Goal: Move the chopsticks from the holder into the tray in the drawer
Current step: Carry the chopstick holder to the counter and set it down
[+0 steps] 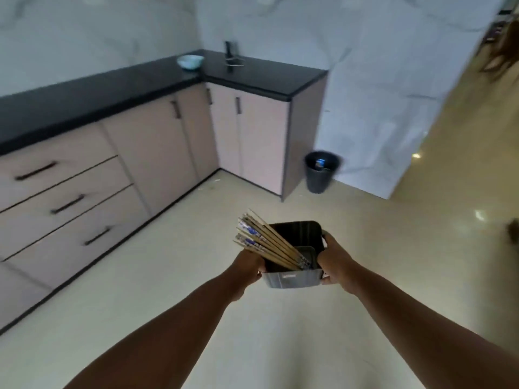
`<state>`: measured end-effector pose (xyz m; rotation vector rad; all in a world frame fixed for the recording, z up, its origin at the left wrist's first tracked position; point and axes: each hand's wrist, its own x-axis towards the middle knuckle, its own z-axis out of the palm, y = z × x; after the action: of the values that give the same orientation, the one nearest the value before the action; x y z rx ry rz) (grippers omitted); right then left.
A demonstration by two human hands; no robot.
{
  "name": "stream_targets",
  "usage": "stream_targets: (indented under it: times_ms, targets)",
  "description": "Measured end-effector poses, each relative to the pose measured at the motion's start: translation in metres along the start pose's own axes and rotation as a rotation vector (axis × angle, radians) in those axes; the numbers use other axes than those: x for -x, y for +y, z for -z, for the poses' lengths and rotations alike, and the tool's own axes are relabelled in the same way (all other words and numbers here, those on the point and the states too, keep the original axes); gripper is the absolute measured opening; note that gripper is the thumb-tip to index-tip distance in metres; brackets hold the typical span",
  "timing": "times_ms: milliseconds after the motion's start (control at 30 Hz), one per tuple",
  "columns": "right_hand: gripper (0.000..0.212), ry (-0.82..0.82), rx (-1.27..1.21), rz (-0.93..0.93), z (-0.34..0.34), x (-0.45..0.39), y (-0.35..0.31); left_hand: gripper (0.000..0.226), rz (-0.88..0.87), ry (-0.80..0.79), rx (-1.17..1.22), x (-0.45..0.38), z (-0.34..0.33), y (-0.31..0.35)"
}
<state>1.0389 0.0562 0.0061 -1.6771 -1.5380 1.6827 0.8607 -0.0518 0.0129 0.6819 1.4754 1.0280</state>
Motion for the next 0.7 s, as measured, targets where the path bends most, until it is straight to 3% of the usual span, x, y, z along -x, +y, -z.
stream_targets:
  times_ms: [133,300,367,533,700]
  targets:
    - [0.065,-0.188,0.168,0.081,-0.122,-0.022,-0.062,0.051,0.011,0.244,0.141,0.024,0.115,-0.004]
    - [0.060,-0.372,0.313,0.135,-0.246,-0.031,-0.117,0.036,-0.022,0.495,0.207,0.055,0.221,-0.010]
    - [0.061,-0.433,0.370,0.154,-0.287,-0.036,-0.136,0.026,-0.037,0.573,0.228,0.060,0.256,-0.015]
    - [0.068,-0.570,0.451,0.199,-0.375,-0.063,-0.185,0.032,-0.028,0.751,0.279,0.056,0.334,-0.011]
    - [0.069,-0.657,0.511,0.228,-0.451,-0.115,-0.249,0.022,-0.062,0.861,0.281,0.022,0.410,0.022]
